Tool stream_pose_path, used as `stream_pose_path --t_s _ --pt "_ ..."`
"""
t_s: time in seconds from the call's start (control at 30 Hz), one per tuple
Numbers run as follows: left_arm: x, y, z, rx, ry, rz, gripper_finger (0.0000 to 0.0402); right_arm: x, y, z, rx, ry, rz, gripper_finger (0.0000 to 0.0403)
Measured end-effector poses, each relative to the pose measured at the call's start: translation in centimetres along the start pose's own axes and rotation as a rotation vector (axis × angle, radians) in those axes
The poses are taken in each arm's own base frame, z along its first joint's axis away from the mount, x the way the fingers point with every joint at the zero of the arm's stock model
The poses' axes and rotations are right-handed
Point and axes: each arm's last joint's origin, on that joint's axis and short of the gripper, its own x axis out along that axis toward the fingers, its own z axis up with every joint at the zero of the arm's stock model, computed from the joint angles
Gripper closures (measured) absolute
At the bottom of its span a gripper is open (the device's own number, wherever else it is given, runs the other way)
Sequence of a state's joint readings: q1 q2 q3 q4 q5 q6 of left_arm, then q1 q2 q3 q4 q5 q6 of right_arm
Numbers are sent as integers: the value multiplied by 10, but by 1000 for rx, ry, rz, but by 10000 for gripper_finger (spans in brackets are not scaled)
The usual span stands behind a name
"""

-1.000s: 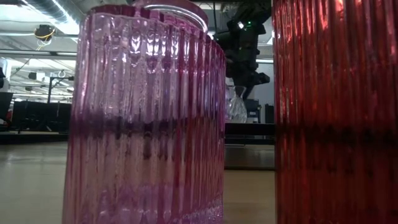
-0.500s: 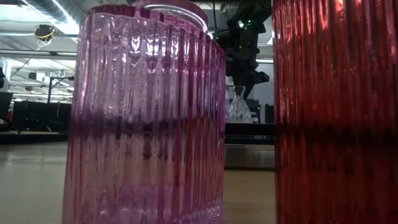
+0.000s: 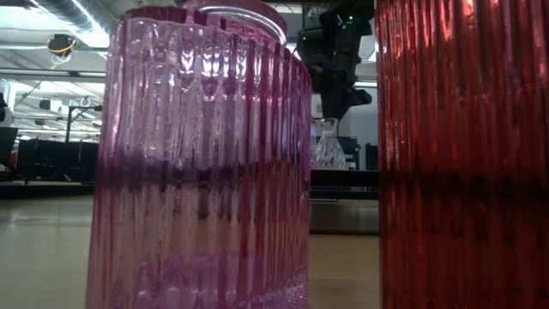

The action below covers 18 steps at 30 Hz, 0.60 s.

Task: Sort vases onto shelf
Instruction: Put the top transparent vase on the shelf aligned with the other transparent vase, then put the top green vase on the shelf

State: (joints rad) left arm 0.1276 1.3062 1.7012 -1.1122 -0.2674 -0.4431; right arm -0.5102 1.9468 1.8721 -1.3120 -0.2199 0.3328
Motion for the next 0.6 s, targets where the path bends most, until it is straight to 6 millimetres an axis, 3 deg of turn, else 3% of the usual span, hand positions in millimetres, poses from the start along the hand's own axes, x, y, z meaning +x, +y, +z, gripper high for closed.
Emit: stream_pose_path --t_s 0.33,0.6 --pt "0 0 0 0 0 0 326 -30 2 -14 -3 -65 19 306" --pt "0 3 -8 28 98 -3 326 -86 23 -58 -105 -185 46 306"
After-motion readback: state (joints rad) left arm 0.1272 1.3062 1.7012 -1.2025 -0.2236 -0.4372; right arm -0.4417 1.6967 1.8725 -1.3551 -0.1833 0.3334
